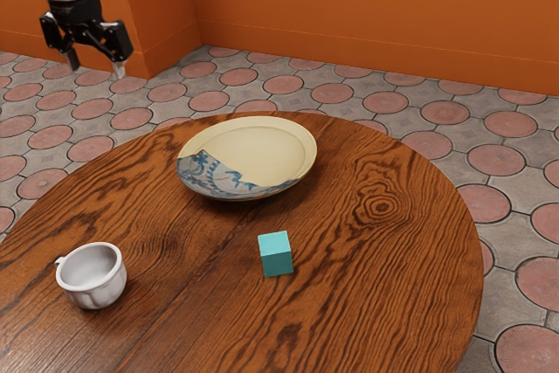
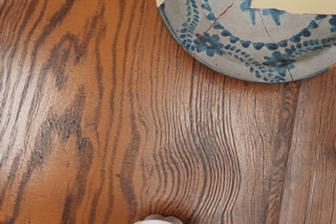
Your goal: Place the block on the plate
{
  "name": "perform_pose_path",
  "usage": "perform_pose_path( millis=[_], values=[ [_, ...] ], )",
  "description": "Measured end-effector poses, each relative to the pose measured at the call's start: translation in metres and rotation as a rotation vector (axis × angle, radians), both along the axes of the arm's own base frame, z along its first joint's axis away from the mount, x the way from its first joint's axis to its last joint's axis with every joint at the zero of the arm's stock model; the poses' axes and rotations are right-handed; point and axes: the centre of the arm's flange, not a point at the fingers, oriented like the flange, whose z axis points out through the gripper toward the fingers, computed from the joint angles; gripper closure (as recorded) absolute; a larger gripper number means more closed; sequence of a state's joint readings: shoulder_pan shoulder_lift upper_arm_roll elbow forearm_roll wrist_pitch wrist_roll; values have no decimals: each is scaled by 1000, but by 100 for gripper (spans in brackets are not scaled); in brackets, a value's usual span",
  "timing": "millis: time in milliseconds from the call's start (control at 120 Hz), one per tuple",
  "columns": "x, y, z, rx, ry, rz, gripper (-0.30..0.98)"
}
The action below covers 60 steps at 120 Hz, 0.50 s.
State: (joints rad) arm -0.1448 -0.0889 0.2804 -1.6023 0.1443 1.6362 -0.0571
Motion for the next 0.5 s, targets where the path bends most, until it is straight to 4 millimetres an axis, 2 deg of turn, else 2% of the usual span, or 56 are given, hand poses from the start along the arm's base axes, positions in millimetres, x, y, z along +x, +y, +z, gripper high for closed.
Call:
perform_pose_path(
  millis=[117,200,250,375,500],
  values=[
    [1,-3,0,1,-3,-8,0],
    [1,-17,7,3,-16,-37,0],
    [5,-23,1,4,-4,-48,0],
    [17,-52,-51,2,77,-97,0],
    [21,-109,-114,1,121,-141,0]
  ],
)
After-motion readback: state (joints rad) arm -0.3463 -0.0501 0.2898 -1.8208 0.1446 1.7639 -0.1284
